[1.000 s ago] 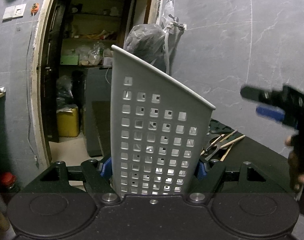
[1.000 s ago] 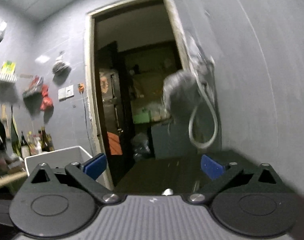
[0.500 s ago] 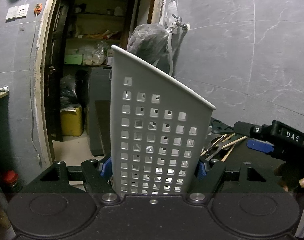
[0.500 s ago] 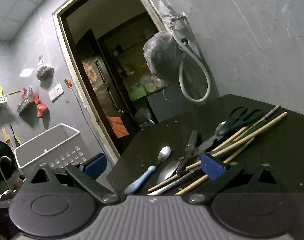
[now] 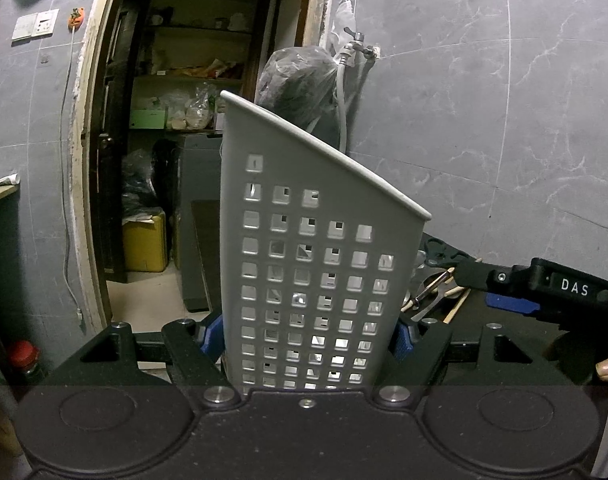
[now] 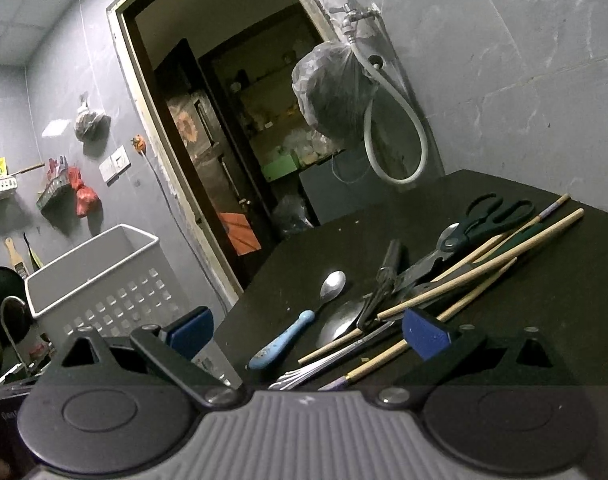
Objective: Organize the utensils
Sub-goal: 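Move the right tool back down to the utensil pile, then grasp the metal handle of the peeler with the right tool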
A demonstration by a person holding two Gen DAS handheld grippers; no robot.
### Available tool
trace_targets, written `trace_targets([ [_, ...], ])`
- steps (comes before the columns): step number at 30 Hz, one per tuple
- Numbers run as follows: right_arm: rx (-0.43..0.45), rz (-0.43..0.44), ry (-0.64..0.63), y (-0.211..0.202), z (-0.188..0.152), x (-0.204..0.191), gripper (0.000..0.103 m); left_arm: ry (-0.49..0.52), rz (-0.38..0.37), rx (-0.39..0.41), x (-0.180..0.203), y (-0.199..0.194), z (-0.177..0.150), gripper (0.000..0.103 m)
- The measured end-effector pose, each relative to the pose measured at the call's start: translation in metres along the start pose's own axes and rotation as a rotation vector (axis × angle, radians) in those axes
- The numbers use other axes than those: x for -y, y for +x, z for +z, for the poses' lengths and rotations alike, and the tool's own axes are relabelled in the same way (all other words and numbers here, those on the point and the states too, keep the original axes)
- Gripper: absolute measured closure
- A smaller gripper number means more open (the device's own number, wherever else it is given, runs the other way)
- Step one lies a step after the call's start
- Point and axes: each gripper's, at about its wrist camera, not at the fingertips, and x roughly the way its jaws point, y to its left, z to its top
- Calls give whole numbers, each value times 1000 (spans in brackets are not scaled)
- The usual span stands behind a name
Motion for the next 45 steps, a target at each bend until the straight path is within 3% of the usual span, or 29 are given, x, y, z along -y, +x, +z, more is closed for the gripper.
trace_targets([
  [13, 1, -41, 63, 0, 7, 7, 0, 0, -23, 27, -6, 3, -5, 26],
  [17, -78, -97, 46, 11, 23, 8, 0, 0, -22, 34, -6, 4, -6, 25],
  [25, -234, -223, -209, 73, 77, -14, 0, 0, -26, 49, -6, 1, -14, 25],
  [30, -362, -266, -220, 125, 91, -10, 0, -12, -30, 48, -8, -1, -14, 25],
  [36, -430, -293, -219, 161, 99, 0, 0, -14, -33, 54, -8, -1, -14, 25],
  [38, -443, -318, -257, 171, 99, 0, 4, -14, -37, 54, -9, 0, -13, 25],
  [41, -464, -348, -309, 182, 98, -1, 20, -16, -41, 55, -11, 0, -12, 25],
  [45, -486, -363, -309, 192, 96, 3, 28, -15, -39, 54, -11, 0, -12, 25],
])
